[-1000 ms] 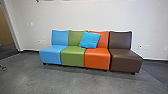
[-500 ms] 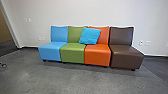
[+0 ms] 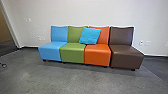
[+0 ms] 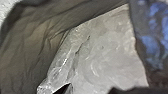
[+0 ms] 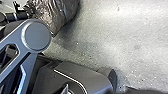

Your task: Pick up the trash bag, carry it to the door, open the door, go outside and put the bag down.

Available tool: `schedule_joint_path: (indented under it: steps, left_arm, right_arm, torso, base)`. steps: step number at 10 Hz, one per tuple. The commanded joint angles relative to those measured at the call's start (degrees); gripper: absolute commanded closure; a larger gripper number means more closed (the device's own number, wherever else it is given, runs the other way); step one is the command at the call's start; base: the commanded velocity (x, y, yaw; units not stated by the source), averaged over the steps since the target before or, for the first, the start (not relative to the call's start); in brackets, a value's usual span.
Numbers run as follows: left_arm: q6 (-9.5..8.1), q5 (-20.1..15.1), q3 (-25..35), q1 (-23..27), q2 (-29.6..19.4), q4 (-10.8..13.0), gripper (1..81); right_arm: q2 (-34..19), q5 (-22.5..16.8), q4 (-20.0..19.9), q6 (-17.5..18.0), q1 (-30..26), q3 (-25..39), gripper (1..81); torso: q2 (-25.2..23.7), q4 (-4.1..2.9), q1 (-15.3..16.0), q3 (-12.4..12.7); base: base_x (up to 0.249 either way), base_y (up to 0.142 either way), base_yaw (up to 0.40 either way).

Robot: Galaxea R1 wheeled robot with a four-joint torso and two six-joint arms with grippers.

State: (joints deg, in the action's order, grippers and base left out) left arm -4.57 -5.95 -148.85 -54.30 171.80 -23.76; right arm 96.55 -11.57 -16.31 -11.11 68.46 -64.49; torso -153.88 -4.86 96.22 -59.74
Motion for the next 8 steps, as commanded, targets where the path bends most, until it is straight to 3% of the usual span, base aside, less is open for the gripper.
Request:
schedule_joint_path:
  steps: [1, 7, 8]
  left_arm:
    - [0.18, -1.26, 0.49, 7.49, 2.76, 0.99, 1.0]
    - [0.09, -0.12, -0.74, 7.41, 3.02, 2.31, 1.0]
    - [0.00, -0.20, -0.74, 7.40, 2.94, 2.31, 81.1]
  right_arm:
    - [-3.09, -3.20, -0.65, -0.06, -3.55, 0.51, 1.0]
    - [-2.56, -3.20, -0.48, -0.06, -3.72, 0.25, 1.0]
    - [-2.56, -3.20, -0.48, -0.06, -3.63, 0.25, 1.0]
  torso:
    - [0.00, 0.00, 0.00, 0.00]
    - [0.00, 0.00, 0.02, 0.00]
    - [0.00, 0.00, 0.02, 0.00]
  base:
    - [0.000, 0.000, 0.000]
    - [0.000, 0.000, 0.000]
    - [0.000, 0.000, 0.000]
